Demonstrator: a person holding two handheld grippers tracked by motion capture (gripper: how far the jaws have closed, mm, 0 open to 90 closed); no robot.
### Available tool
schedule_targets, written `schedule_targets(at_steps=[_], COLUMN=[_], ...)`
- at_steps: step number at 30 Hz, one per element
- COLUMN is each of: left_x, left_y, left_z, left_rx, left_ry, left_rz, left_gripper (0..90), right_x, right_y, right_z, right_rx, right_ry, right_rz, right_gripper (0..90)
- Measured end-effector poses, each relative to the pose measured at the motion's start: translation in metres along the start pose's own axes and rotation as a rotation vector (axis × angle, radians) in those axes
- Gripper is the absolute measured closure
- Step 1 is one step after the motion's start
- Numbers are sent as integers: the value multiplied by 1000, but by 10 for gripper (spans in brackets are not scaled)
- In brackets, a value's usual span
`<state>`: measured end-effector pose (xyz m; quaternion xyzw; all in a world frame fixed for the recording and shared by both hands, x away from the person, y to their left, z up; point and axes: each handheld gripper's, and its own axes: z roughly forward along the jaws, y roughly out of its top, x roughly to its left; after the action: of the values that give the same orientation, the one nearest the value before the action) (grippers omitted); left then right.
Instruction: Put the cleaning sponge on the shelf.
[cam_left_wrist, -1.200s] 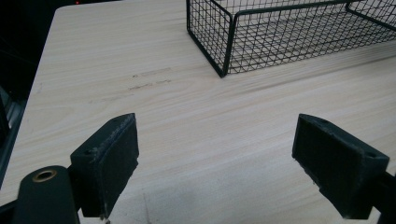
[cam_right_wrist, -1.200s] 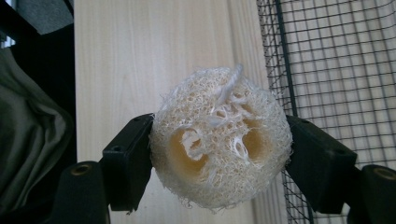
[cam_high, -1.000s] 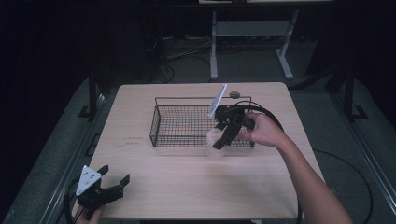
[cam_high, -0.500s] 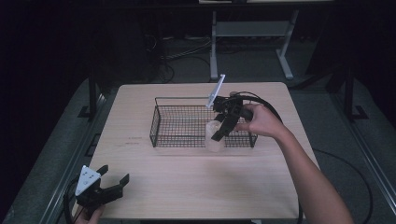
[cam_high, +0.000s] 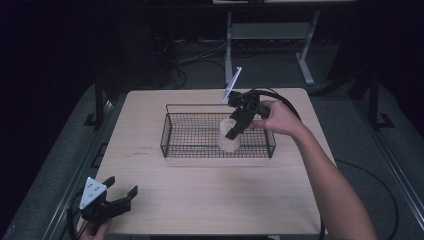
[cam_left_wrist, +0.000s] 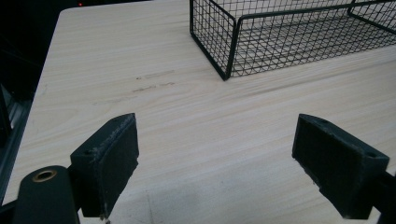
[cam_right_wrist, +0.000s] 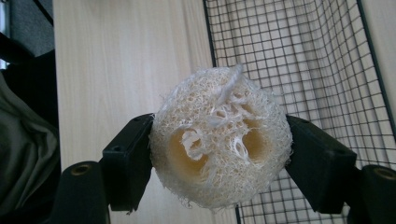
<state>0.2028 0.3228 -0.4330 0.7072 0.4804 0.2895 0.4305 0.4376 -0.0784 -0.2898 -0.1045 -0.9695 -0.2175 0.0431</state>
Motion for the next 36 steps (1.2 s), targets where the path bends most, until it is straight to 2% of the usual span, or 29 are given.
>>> schedule_targets(at_steps=[4, 8, 13, 26, 36], left_x=[0, 1, 0, 2, 3], left_y=[0, 0, 0, -1, 0], left_z=[0, 0, 0, 0, -1], left_rx=[0, -3, -2, -2, -1], left_ry=[1, 3, 2, 2, 5], left_rz=[-2, -2, -1, -4, 0], left_gripper=[138, 138, 138, 138, 138], right_x=[-5, -10, -20, -50, -64], right_y=[3, 8, 12, 0, -2], right_z=[0, -1, -2, 0, 13], right_rx=[18, 11, 31, 7, 29], right_ry=[-2, -1, -17, -27, -28], right_rz=[0, -1, 16, 87, 115], right_gripper=[274, 274, 274, 274, 274])
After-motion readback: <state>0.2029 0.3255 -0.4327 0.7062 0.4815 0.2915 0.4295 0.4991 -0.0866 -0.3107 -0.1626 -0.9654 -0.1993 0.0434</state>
